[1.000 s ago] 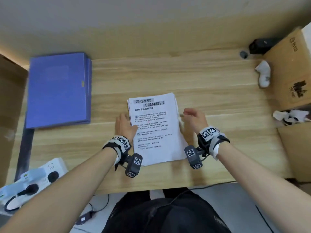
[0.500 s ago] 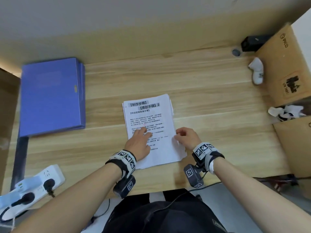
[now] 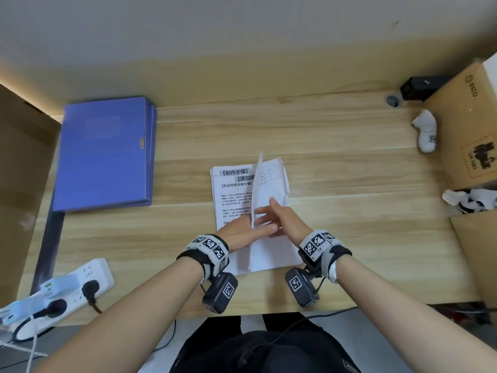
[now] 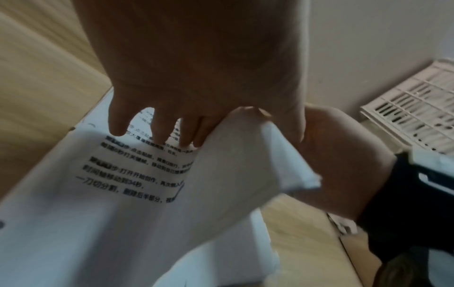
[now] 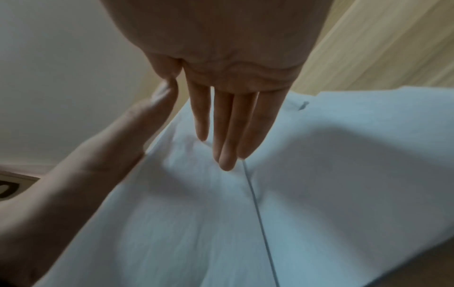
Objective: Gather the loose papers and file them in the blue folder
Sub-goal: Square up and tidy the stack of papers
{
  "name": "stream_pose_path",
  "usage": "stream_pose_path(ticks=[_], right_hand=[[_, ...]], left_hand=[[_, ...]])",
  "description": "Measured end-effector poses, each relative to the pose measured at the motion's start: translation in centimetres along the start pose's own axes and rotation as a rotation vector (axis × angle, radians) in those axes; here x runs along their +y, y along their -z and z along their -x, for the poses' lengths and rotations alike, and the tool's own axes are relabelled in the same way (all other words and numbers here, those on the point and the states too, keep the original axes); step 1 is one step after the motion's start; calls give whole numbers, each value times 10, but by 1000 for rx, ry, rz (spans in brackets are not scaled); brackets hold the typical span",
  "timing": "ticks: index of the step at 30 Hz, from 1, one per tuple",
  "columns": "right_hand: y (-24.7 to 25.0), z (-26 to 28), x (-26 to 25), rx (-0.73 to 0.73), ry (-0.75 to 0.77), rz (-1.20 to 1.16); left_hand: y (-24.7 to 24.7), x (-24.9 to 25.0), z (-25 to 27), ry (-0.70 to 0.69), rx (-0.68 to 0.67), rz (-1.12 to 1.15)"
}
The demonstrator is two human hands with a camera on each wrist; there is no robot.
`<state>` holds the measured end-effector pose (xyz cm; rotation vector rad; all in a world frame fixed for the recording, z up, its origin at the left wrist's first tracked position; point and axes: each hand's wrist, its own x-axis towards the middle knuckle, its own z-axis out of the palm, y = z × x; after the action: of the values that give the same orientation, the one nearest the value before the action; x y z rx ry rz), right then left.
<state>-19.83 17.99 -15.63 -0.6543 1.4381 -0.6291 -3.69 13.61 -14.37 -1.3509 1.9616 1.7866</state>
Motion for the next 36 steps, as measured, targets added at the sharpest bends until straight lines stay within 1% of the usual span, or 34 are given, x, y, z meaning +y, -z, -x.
stream_pose_path(ticks=[2,3,4,5,7,8,9,10,12,14,16,18,20,23,25,27,29,32,36], right_hand=[[4,-3,-3,-33,-19,-5],[7,-3,-5,-22,-34,-17],[11,-5,-4,19,-40,-32],[17,-7,-1,88,-29,-46],[30,-11,11,297,41,-16],[38,-14,18,397,67,58],[46,-16,24,460,70,164],[52,-16,27,487,50,263],[59,-17,31,476,-8,396],[58,-16,29,442,-62,465],[53,-17,26,433,-79,522],[47,-19,21,454,-77,532],[43,-24,18,468,-85,562],[38,-31,16,450,-104,628],[36,-34,14,481,-88,588],[35,-35,12,515,-40,516],[36,-36,12,509,4,406],[34,-35,12,502,2,255],[22,-32,14,477,-52,206]], left_hand=[[3,-7,-1,64,37,-8],[6,-9,0,106,73,-52],[8,-13,0,143,125,-108],[9,-18,-1,171,185,-134],[11,-25,2,194,253,-61],[12,-27,4,193,259,-11],[12,-28,6,191,257,28],[14,-28,10,190,259,60],[21,-30,18,186,299,120],[31,-33,28,201,369,152],[42,-37,40,230,438,148],[52,-38,53,248,482,132],[62,-38,65,253,530,67],[79,-33,79,233,623,-133],[88,-27,89,193,676,-256],[94,-22,96,180,722,-328],[98,-22,96,175,731,-338],[99,-30,92,181,703,-317],[96,-37,86,183,682,-285]])
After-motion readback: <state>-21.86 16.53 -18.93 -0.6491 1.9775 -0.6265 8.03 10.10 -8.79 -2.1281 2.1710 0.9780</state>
